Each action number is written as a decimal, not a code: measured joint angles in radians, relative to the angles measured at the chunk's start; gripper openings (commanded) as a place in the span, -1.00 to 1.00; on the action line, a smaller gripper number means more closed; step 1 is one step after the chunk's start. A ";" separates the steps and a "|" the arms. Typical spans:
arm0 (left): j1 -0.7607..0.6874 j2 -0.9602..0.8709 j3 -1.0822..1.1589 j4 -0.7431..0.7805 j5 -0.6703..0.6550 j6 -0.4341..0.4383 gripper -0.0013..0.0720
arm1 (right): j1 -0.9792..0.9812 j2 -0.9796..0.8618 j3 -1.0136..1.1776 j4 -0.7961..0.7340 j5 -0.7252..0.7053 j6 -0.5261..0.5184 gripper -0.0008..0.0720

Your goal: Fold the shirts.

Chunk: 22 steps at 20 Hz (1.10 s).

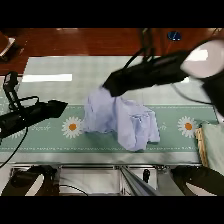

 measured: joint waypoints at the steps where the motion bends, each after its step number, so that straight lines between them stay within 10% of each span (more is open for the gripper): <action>1: 0.000 0.000 0.000 0.001 0.003 0.000 0.42 | 0.013 -0.026 -0.044 0.008 -0.019 0.009 -0.63; 2: 0.000 0.000 0.000 0.001 0.004 0.000 0.42 | 0.024 -0.055 -0.081 0.021 -0.031 0.023 0.12; 9: 0.000 0.000 -0.001 0.000 -0.051 0.000 0.42 | -0.129 -0.036 -0.111 0.019 0.027 0.009 0.15; 15: 0.003 -0.040 -0.137 -0.081 -0.188 -0.016 0.42 | -0.727 0.224 -0.330 -0.249 0.135 0.073 0.14; 22: 0.192 -0.312 -0.255 -0.528 -0.227 0.369 0.42 | -1.133 0.339 -0.784 0.037 0.126 -0.103 0.14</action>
